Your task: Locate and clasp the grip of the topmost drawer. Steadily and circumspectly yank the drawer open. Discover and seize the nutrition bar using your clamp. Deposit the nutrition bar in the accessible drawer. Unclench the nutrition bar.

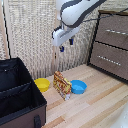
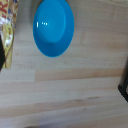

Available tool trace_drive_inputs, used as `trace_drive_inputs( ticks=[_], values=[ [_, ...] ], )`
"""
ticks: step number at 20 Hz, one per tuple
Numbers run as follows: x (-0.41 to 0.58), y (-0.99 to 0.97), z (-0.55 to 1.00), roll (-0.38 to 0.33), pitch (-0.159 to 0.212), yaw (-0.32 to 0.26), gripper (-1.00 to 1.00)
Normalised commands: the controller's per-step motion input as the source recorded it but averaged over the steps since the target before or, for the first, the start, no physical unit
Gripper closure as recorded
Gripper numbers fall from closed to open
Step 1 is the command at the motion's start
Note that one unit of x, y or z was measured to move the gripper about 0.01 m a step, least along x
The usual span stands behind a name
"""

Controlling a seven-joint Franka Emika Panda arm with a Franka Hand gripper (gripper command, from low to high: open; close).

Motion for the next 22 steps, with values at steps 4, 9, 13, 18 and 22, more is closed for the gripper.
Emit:
trace_drive_inputs(
  ticks=[4, 9, 13, 18, 22],
  values=[
    [-0.015, -0.14, -0.02, -0.349, -0.026, 0.172, -1.00],
    [-0.007, -0.15, -0.08, -0.364, -0.052, 0.161, -1.00],
    [0.000, -0.15, -0.09, -0.369, -0.054, 0.148, -1.00],
    [0.079, -0.03, -0.01, -0.375, -0.009, 0.112, -1.00],
    [0.337, 0.02, 0.02, -0.375, 0.024, 0.012, -1.00]
  ],
)
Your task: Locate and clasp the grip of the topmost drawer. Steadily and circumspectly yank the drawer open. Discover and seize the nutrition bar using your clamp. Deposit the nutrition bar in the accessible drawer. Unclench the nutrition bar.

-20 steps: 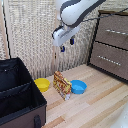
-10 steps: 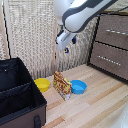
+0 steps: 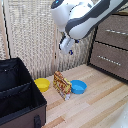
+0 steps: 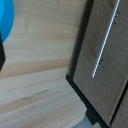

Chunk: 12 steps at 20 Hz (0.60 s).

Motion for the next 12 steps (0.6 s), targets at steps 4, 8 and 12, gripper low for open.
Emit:
trace_drive_inputs(
  ticks=[4, 8, 12],
  values=[
    [0.466, 0.11, 0.15, -0.375, 0.040, -0.060, -1.00],
    [0.458, 0.12, 0.17, -0.375, 0.030, -0.056, -1.00],
    [0.381, 0.18, 0.28, -0.352, 0.030, -0.036, -1.00]
  ],
)
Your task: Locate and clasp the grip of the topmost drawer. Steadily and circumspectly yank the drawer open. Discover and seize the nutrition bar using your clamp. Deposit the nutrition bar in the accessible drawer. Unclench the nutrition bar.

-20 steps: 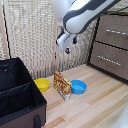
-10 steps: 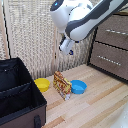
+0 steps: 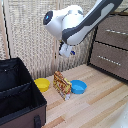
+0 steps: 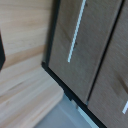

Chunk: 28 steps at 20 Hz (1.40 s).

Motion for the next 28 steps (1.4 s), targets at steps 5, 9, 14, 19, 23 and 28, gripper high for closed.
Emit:
trace_drive_inputs(
  ticks=[5, 9, 14, 19, 23, 28],
  values=[
    [0.173, 0.18, 0.28, -0.358, 0.031, -0.007, -1.00],
    [-0.151, -0.10, 0.24, -0.341, -0.003, 0.036, -1.00],
    [-0.408, -0.51, 0.22, -0.282, -0.059, 0.079, -1.00],
    [-0.290, -0.54, 0.20, -0.266, -0.093, 0.087, -1.00],
    [-0.040, -0.52, 0.05, -0.245, -0.091, 0.108, -1.00],
    [0.000, -0.55, 0.00, -0.208, -0.072, 0.128, -1.00]
  ],
)
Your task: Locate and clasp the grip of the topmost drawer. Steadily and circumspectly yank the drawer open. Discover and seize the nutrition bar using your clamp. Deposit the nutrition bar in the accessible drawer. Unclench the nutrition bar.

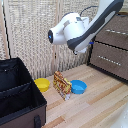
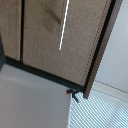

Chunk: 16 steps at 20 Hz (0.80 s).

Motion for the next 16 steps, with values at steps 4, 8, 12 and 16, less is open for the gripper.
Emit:
trace_drive_inputs(
  ticks=[4, 8, 12, 16],
  values=[
    [-0.011, -0.66, 0.00, -0.185, -0.062, 0.109, -1.00],
    [-0.154, -0.83, 0.15, -0.085, -0.068, 0.081, -1.00],
    [-0.193, -0.88, 0.25, 0.005, -0.065, 0.057, -1.00],
    [-0.076, -0.77, 0.33, 0.081, -0.077, 0.040, -1.00]
  ],
)
